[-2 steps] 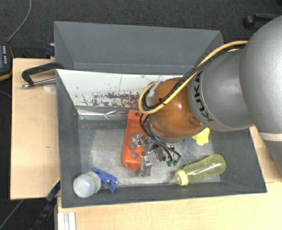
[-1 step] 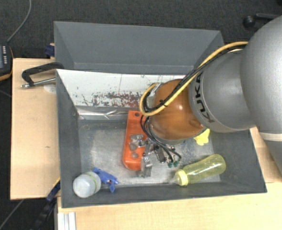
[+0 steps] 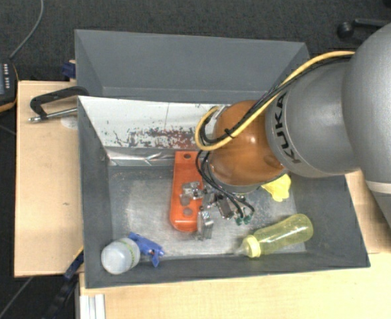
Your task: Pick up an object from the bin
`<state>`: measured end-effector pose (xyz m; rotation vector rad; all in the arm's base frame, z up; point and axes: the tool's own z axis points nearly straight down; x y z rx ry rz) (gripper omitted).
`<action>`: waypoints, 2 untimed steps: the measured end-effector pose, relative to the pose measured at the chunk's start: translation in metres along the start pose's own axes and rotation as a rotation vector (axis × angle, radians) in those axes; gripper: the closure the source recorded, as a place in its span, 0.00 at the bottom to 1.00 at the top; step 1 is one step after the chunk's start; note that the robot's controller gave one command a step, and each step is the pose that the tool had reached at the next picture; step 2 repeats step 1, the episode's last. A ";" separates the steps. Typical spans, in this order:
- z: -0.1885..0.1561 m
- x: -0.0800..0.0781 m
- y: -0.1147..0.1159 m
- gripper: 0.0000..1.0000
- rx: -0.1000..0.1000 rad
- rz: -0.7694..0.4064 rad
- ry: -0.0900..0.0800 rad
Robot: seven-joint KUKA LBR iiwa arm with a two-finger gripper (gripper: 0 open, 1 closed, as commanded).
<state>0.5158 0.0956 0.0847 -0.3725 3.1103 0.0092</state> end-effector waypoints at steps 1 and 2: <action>0.000 0.000 0.000 1.00 0.000 0.000 0.000; 0.000 0.000 0.000 1.00 0.000 0.000 0.000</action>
Offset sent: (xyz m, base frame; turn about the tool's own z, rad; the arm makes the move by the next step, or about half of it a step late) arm 0.0011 0.0070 0.0206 -0.0289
